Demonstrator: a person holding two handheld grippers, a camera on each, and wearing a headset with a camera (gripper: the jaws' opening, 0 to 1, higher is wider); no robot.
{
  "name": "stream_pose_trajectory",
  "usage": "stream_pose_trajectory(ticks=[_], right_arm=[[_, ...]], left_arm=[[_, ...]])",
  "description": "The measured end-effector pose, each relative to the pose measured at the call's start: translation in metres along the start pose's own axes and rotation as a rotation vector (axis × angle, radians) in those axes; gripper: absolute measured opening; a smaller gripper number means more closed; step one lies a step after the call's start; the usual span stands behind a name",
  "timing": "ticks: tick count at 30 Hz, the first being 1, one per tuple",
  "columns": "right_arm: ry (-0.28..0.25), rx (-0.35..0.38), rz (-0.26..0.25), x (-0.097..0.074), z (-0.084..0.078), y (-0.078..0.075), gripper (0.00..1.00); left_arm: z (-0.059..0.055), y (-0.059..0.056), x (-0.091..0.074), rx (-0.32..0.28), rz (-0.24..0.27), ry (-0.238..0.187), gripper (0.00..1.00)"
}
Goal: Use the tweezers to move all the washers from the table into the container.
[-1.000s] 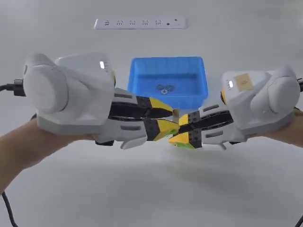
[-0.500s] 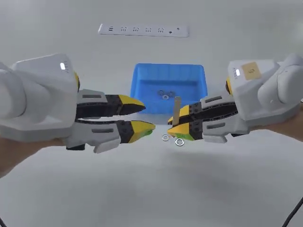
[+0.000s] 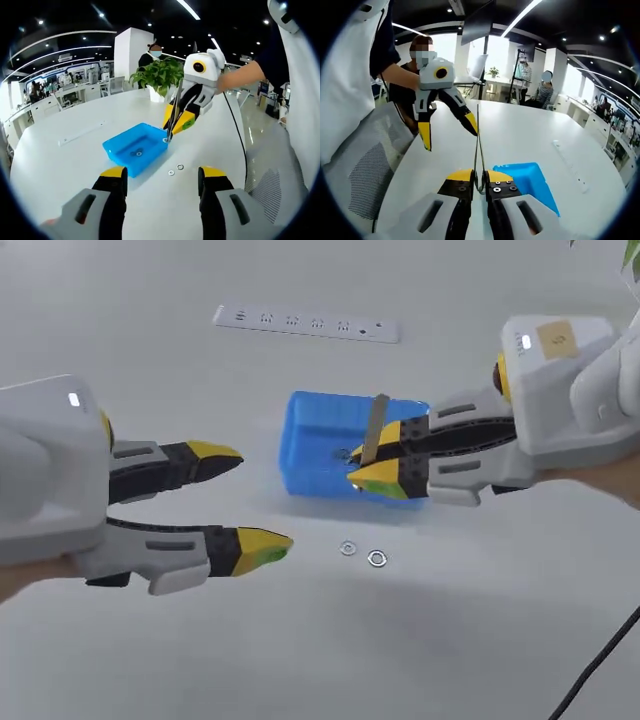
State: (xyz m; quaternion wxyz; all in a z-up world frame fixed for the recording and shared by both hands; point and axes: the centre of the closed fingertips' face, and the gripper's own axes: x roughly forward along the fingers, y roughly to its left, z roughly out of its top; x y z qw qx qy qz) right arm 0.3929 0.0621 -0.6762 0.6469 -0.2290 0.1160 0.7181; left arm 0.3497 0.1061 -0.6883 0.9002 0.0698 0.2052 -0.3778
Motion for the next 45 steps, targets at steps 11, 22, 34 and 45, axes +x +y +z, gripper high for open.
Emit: stream_pose_trajectory(ticks=[11,22,34,45], right_arm=[[-0.011,0.017,-0.088,0.005,0.007,-0.045,0.10],[0.031,0.040,-0.122,0.030,-0.020,-0.077,0.10],[0.075,0.071,-0.108,0.062,-0.060,-0.079,0.10],[0.085,0.084,-0.121,0.066,-0.072,-0.081,0.10]], left_arm=[[-0.006,0.005,-0.004,-0.081,0.044,-0.047,0.64],[-0.013,0.014,-0.005,-0.122,0.086,-0.062,0.64],[-0.025,0.023,-0.013,-0.144,0.124,-0.045,0.63],[-0.033,0.022,-0.014,-0.162,0.131,-0.024,0.63]])
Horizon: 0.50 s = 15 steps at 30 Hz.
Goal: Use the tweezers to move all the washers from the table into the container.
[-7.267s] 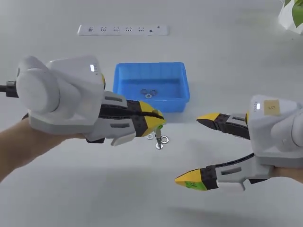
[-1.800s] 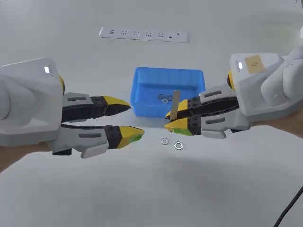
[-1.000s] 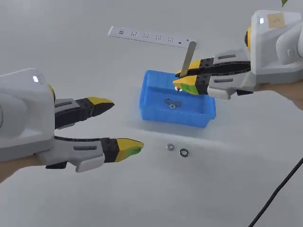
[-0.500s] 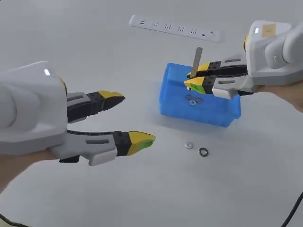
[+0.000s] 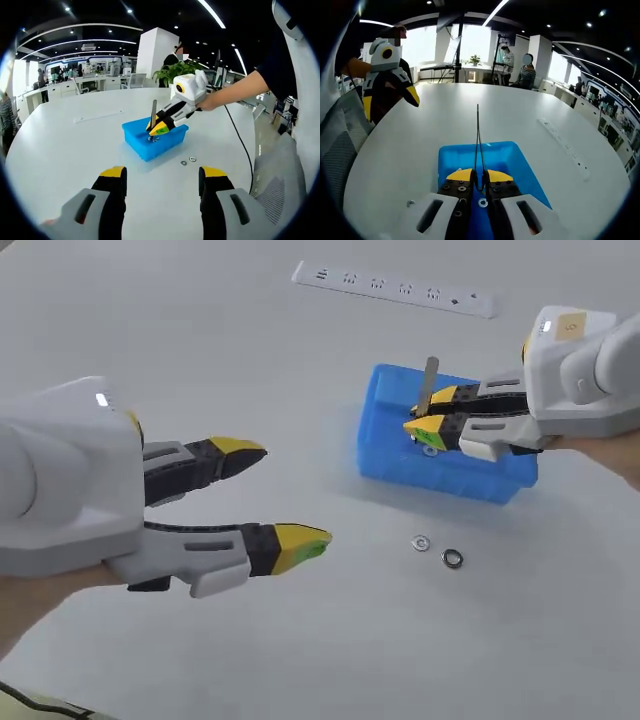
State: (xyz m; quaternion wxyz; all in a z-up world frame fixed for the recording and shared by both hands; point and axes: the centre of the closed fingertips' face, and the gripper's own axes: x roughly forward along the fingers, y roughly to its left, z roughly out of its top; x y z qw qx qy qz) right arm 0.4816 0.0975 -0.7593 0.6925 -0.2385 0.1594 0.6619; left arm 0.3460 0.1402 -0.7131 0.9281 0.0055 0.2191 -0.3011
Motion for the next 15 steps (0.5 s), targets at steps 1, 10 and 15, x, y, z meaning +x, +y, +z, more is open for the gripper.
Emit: stream_pose_trajectory(ticks=[1,10,15], right_arm=[[-0.004,0.003,-0.004,-0.0001,0.0000,-0.0005,0.10],[-0.003,0.016,-0.009,-0.0002,-0.0050,-0.0003,0.10],[0.000,0.019,-0.012,0.0000,-0.0095,0.0005,0.10]], left_arm=[[0.0002,-0.0003,0.0008,0.001,-0.001,0.000,0.63],[0.0019,-0.0027,0.0058,0.002,-0.011,-0.002,0.64],[-0.0006,-0.0024,0.0052,0.005,-0.014,0.011,0.64]])
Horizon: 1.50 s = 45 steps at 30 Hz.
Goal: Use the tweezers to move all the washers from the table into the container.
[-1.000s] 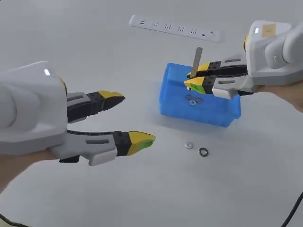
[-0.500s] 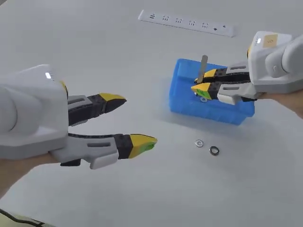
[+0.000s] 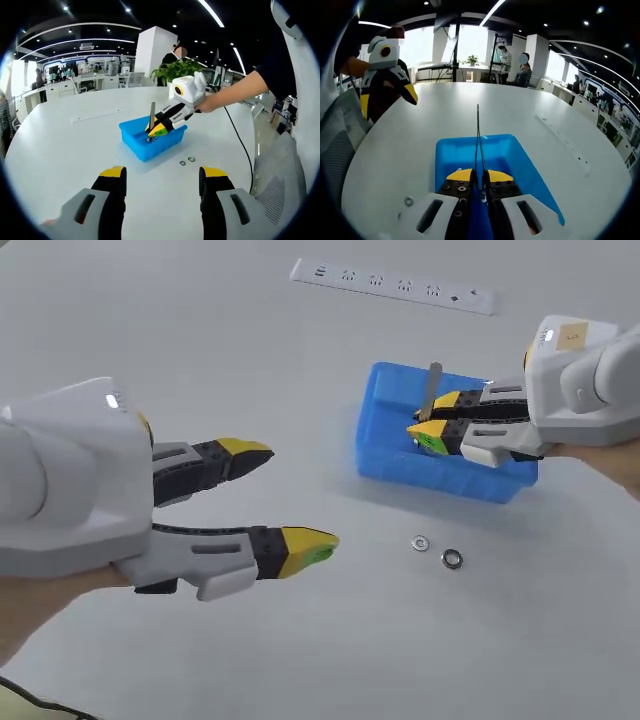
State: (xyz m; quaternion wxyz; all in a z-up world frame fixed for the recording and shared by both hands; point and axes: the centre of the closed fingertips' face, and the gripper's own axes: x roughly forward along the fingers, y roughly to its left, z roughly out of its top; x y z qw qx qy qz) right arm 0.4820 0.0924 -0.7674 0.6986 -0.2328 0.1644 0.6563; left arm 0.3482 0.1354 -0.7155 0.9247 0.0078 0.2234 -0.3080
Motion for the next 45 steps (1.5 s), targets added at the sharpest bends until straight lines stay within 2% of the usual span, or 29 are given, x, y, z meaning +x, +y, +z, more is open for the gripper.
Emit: stream_pose_trajectory(ticks=[17,28,33,37,38,42,43,44,45], right_arm=[[-0.012,0.010,-0.013,-0.002,-0.001,-0.002,0.11],[-0.032,0.009,-0.010,-0.002,0.003,-0.003,0.10],[-0.055,0.018,-0.004,-0.002,0.006,0.000,0.09],[-0.065,0.011,-0.009,-0.003,0.008,0.000,0.08],[-0.067,0.006,-0.010,-0.004,0.009,0.000,0.08],[-0.071,-0.001,-0.010,-0.007,0.010,-0.001,0.08],[-0.073,-0.003,-0.010,-0.008,0.011,-0.001,0.08],[-0.074,-0.003,-0.010,-0.008,0.011,-0.001,0.08],[-0.077,-0.004,-0.009,-0.010,0.012,-0.001,0.08]], left_arm=[[0.005,-0.004,0.003,0.014,-0.011,0.006,0.63],[0.010,0.001,0.005,0.027,-0.015,0.003,0.63],[0.028,0.007,0.015,0.049,-0.024,-0.026,0.63],[0.051,0.014,0.030,0.107,-0.041,-0.053,0.62],[0.059,0.015,0.036,0.123,-0.055,-0.068,0.61],[0.078,0.022,0.060,0.181,-0.099,-0.080,0.59],[0.087,0.020,0.068,0.193,-0.106,-0.081,0.57],[0.089,0.021,0.071,0.195,-0.109,-0.082,0.54],[0.095,0.019,0.079,0.206,-0.138,-0.086,0.51]])
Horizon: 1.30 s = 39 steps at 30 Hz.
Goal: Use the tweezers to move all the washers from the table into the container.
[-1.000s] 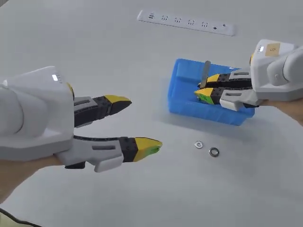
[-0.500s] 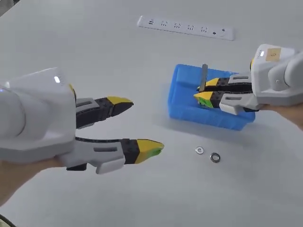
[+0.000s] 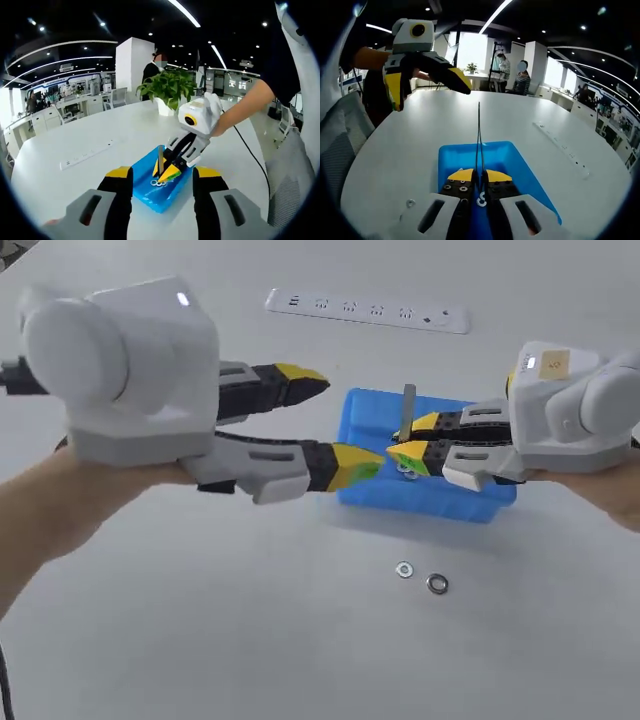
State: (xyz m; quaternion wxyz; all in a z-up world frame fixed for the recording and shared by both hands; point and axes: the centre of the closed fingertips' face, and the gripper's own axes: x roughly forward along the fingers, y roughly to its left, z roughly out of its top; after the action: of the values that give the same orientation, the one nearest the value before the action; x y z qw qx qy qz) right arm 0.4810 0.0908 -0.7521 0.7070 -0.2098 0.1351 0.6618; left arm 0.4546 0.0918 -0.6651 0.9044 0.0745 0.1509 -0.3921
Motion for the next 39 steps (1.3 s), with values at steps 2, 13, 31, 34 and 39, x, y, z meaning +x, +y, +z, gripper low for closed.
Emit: stream_pose_trajectory(ticks=[2,13,31,34,39], right_arm=[[0.001,-0.013,0.001,-0.001,0.001,0.001,0.08],[-0.006,-0.027,0.031,-0.003,0.004,0.007,0.08],[-0.020,-0.033,0.077,-0.006,0.010,0.017,0.08],[-0.018,-0.040,0.083,-0.006,0.010,0.018,0.08],[-0.024,-0.043,0.078,-0.006,0.014,0.016,0.09]], left_arm=[[0.001,0.001,0.012,0.026,-0.050,0.020,0.49],[-0.018,-0.005,0.043,0.073,-0.177,0.096,0.30],[-0.007,-0.021,0.041,0.144,-0.265,0.095,0.08],[-0.007,-0.023,0.040,0.180,-0.268,0.103,0.07],[-0.001,-0.021,0.042,0.216,-0.252,0.091,0.06]])
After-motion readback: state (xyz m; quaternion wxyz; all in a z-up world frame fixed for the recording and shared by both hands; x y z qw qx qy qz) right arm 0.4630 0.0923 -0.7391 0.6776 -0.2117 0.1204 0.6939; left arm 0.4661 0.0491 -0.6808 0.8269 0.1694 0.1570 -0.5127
